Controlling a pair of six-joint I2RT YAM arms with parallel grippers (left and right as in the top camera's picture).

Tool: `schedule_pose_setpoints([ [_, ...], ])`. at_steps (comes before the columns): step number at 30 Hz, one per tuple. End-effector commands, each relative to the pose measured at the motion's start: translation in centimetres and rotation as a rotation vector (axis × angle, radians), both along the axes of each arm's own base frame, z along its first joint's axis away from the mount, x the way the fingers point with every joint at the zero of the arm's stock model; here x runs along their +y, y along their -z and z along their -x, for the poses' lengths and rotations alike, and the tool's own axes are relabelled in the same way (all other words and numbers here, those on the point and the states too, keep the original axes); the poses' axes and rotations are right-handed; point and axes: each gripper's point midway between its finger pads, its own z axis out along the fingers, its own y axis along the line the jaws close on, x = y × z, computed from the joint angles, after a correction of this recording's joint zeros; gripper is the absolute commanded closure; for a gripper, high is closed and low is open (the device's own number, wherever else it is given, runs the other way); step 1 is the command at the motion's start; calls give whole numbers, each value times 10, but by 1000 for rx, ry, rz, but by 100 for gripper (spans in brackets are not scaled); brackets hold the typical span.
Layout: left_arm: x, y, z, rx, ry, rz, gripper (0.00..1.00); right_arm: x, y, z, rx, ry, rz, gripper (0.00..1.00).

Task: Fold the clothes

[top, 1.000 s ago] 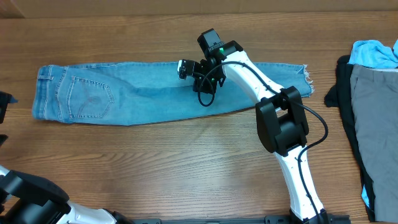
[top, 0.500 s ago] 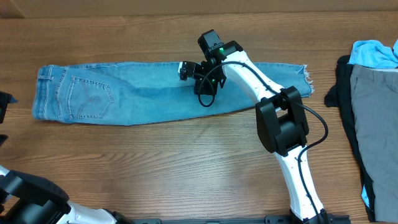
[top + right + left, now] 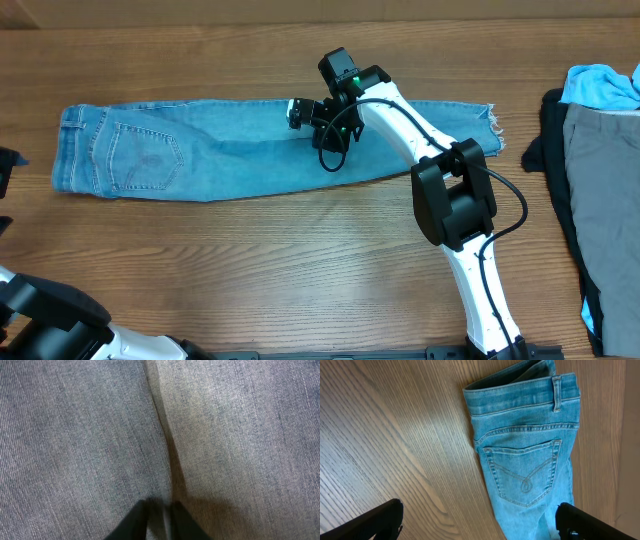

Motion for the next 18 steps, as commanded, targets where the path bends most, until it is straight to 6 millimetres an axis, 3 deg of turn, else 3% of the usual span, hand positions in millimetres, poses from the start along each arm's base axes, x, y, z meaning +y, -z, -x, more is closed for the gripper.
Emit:
schedule_pose_setpoints([
  [1, -2, -11, -3, -31, -9, -10, 0, 4, -6, -1, -11, -6, -15, 88],
  [5, -2, -11, -3, -31, -9, -10, 0, 3, -7, -2, -10, -4, -14, 95],
  [9, -2, -11, -3, -31, -9, -10, 0, 5, -16, -5, -28, -4, -23, 96],
  [18, -2, -11, -3, -31, -9, -10, 0, 16, -86, -37, -188, 32, -84, 96],
])
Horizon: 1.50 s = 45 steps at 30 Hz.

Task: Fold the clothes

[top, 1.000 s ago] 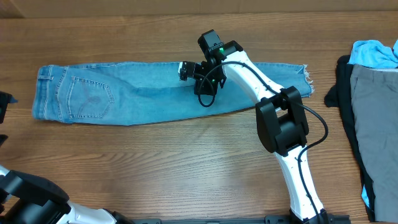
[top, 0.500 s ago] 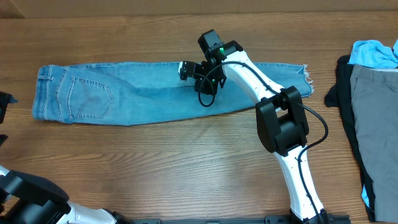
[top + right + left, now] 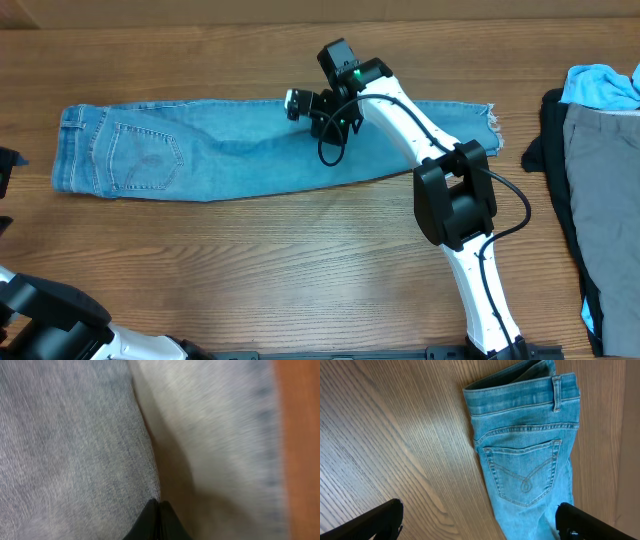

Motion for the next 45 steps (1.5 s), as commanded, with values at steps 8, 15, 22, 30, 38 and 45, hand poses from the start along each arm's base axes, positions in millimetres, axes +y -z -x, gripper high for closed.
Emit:
schedule_pose_setpoints([
  [8, -2, -11, -3, -32, -7, -11, 0, -2, -70, -53, -251, 144, -2, 96],
  [15, -2, -11, -3, -32, -7, -11, 0, 1, -73, -67, -288, 190, -38, 96],
  [22, -2, -11, -3, -32, -7, -11, 0, 3, -60, -72, -290, 204, -46, 96],
  [30, -2, -11, -3, -32, -7, -11, 0, 8, -31, -84, -269, 265, -67, 96],
  [38, -2, -11, -3, -32, -7, -11, 0, 11, -4, -90, -251, 291, -71, 96],
  [45, -2, -11, -3, -32, -7, -11, 0, 10, 14, -92, -228, 329, -74, 96],
])
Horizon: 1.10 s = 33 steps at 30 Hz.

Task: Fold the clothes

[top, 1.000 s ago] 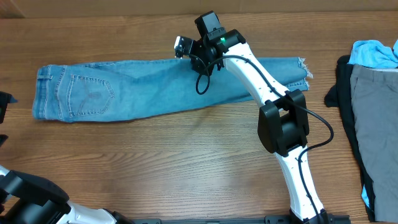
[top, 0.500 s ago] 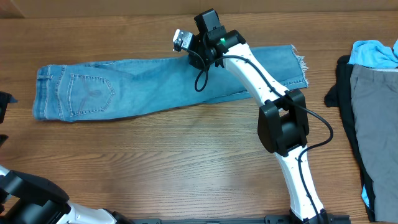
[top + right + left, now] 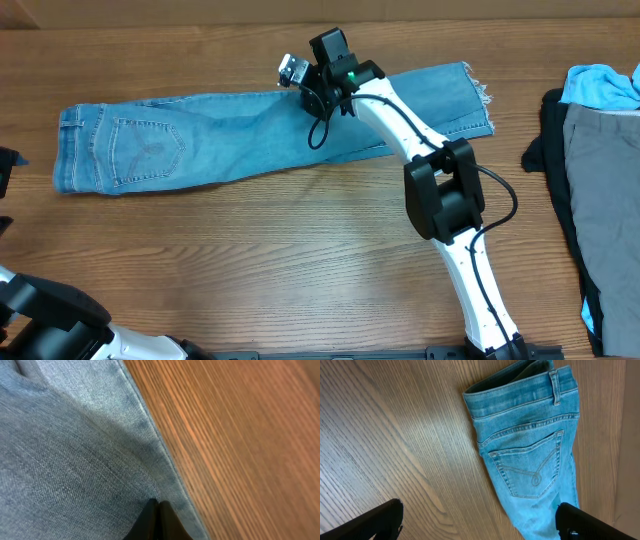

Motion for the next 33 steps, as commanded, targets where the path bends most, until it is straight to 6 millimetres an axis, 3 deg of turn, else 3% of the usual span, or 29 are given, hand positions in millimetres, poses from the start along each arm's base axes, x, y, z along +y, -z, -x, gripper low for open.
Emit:
schedule_pose_setpoints([
  [1, -2, -11, -3, -32, 0, -14, 0, -4, 8, -8, 9, 73, -22, 95],
  [2, -2, -11, -3, -32, 0, -14, 0, -4, 4, -14, -1, 114, -48, 92],
  [3, -2, -11, -3, -32, 0, -14, 0, -4, -1, -22, -14, 165, -78, 83],
  [4, -2, -11, -3, -32, 0, -14, 0, -4, -10, -30, -33, 216, -114, 64],
  [5, -2, -11, -3, -32, 0, -14, 0, -3, -20, -37, -48, 268, -152, 57],
  [7, -2, -11, -3, -32, 0, -14, 0, -2, -48, -48, -74, 343, -233, 30],
  [9, -2, -11, -3, -32, 0, -14, 0, -3, -76, -54, -98, 383, -290, 22],
  [12, -2, -11, -3, -32, 0, -14, 0, -18, -113, -57, -122, 454, -321, 20],
  [14, -2, -11, -3, -32, 0, -14, 0, -44, -131, -55, -104, 581, -324, 20],
  [18, -2, -11, -3, -32, 0, -14, 0, -131, -148, -32, 81, 954, -354, 20],
  [21, -2, -11, -3, -32, 0, -14, 0, -207, -143, -4, 277, 1274, -390, 18],
  [25, -2, -11, -3, -32, 0, -14, 0, -269, -124, 29, 532, 1421, -406, 16],
  [27, -2, -11, -3, -32, 0, -14, 0, -299, -113, 42, 589, 1495, -384, 20],
  [30, -2, -11, -3, -32, 1, -14, 0, -330, -94, 53, 680, 1559, -414, 37],
  [33, -2, -11, -3, -32, 1, -14, 0, -331, -79, 56, 744, 1555, -457, 40],
])
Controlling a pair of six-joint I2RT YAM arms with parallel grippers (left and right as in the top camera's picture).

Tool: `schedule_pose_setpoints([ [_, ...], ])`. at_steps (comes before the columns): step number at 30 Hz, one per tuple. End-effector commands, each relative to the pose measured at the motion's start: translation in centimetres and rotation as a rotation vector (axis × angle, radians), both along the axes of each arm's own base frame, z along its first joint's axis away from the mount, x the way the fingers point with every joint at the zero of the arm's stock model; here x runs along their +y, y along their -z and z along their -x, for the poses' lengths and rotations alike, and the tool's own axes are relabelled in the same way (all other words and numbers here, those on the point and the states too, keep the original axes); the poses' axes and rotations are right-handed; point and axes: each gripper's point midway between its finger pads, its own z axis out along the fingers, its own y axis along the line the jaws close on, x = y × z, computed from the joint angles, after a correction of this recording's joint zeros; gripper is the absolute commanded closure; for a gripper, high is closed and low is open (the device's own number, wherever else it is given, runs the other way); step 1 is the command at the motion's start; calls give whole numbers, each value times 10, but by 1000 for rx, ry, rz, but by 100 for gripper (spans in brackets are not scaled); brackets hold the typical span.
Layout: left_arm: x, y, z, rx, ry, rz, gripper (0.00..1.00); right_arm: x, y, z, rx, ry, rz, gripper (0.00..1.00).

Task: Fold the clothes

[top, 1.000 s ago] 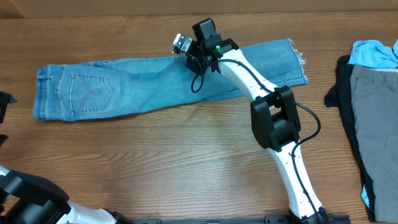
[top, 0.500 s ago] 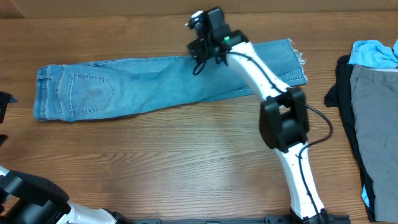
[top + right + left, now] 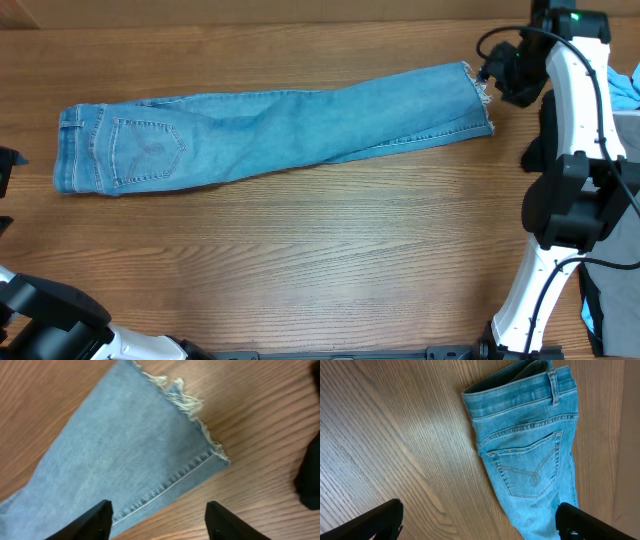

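Note:
A pair of light blue jeans [image 3: 270,128] lies flat across the table, folded lengthwise, waist at the left and frayed hems at the right. The waistband and back pocket [image 3: 524,462] show in the left wrist view. My left gripper [image 3: 477,522] hangs open above the wood beside the waist, off the overhead view's left edge. At the far right my right gripper [image 3: 500,75] is open just beyond the frayed hem [image 3: 187,402]; nothing lies between its fingers [image 3: 95,522].
A pile of other clothes sits at the right edge: a grey garment [image 3: 605,190] on black cloth [image 3: 540,150], with a bright blue piece [image 3: 625,85] at the back. The right arm's base [image 3: 565,215] stands beside that pile.
My right gripper let go of the jeans' top edge near mid-leg and now stands open at the far right by the frayed hem. The jeans lie as they did.
My right gripper was pressed on the middle of the jeans' legs, then shut on the cloth there. It then held the top edge further back, with the leg end swung up and the legs straighter. Now it is open beside the hems. The left arm stayed put.

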Motion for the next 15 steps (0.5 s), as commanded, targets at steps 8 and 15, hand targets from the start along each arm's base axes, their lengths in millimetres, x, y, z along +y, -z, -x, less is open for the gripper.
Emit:
schedule_pose_setpoints([
  [8, -2, -11, -3, -29, 0, -16, 0, 44, 59, 10, 103, 171, -224, 40],
  [15, -2, -11, -3, -29, 0, -16, 0, 56, 91, 15, 140, 257, -236, 40],
])
